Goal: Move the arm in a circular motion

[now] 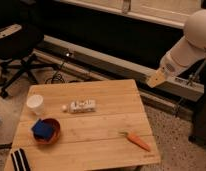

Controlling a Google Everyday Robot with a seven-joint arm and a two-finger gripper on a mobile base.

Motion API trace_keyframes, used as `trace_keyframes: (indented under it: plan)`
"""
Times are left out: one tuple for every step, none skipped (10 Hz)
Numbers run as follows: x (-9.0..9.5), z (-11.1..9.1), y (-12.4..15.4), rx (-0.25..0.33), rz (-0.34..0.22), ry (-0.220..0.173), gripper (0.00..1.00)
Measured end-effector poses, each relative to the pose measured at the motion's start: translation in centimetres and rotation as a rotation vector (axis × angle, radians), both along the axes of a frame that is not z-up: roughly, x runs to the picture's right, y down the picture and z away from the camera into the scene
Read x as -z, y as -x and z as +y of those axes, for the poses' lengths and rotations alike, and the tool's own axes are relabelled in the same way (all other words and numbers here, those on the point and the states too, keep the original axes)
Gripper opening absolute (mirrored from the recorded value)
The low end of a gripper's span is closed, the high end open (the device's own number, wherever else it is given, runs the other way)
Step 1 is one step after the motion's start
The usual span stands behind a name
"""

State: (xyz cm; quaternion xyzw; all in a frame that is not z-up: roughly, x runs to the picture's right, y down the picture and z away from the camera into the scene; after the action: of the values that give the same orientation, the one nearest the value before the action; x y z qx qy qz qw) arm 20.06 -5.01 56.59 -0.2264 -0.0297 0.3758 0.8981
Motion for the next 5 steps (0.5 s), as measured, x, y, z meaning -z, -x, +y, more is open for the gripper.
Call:
trace_keyframes:
  plan:
    - [0.0, -0.8, 1.8, 0.017, -0.038, -0.005, 0.51]
    - [-0.3, -1.6, 3.3, 0.022, -0.074, -0.008, 0.51]
    - [-1.0, -2.8, 4.9, 0.022, -0.117, -0.015, 0.51]
    - [-1.9, -4.3, 7.4, 0.041, -0.18, -0.026, 0.51]
    - [-2.6, -5.3, 9.5, 0.067, -0.231, -0.034, 0.51]
